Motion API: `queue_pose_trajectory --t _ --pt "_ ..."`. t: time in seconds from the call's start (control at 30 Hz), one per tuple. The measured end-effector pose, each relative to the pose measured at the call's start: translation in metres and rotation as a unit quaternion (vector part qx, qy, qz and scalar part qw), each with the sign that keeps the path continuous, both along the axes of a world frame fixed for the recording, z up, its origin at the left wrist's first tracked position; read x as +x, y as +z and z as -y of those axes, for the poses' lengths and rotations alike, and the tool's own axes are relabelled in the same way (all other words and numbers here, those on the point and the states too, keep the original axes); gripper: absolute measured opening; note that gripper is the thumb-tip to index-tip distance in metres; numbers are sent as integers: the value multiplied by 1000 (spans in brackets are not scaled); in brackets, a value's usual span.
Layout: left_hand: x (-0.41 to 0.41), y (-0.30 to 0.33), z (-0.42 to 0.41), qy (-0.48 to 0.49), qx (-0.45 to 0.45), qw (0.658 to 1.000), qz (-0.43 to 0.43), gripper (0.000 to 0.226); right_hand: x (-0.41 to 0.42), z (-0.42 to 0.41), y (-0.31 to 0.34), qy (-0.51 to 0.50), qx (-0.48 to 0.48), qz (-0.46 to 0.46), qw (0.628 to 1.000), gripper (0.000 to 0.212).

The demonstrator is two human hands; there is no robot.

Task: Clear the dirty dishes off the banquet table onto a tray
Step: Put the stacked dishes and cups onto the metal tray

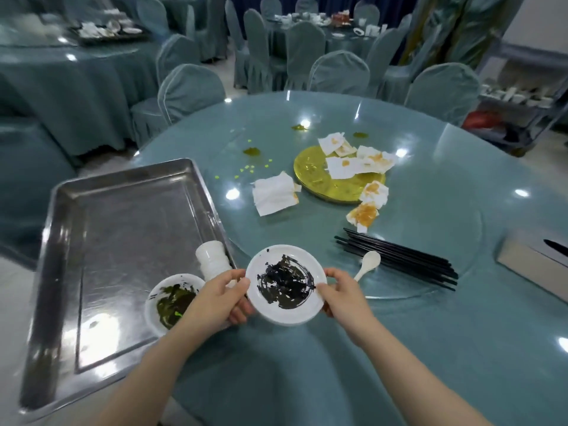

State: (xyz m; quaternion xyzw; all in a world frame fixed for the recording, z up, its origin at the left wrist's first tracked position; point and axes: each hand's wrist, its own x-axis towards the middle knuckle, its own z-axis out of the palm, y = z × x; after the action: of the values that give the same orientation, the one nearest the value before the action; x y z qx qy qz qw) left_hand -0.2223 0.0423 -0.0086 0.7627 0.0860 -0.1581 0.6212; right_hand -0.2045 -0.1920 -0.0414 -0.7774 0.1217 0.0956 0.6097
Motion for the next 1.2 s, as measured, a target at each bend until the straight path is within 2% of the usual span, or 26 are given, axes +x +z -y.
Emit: queue_pose_trajectory --t 0.17,0.4,0.6,0.73,0.87,1.03,1.2 --pt "2 10 -50 50 -1 999 -4 18 30 -62 6 73 -5 5 997 19" --pt "13 8 -123 148 41 988 6 20 72 -155 14 106 -11 41 994 10" --pt "32 -6 -181 188 29 982 -10 33 107 -228 12 170 -28 -8 985 27" --pt "47 -25 -205 216 6 976 -30 35 131 -259 6 204 -77 -38 975 26" --pt "65 -49 -220 237 -18 969 -63 41 160 -281 -5 285 -188 -23 940 30" --pt "84 -84 -228 225 -37 963 -146 39 192 -296 -27 350 -313 -15 883 31" --pt "94 -102 -229 185 -25 962 -199 40 203 -293 -45 385 -376 -33 842 32"
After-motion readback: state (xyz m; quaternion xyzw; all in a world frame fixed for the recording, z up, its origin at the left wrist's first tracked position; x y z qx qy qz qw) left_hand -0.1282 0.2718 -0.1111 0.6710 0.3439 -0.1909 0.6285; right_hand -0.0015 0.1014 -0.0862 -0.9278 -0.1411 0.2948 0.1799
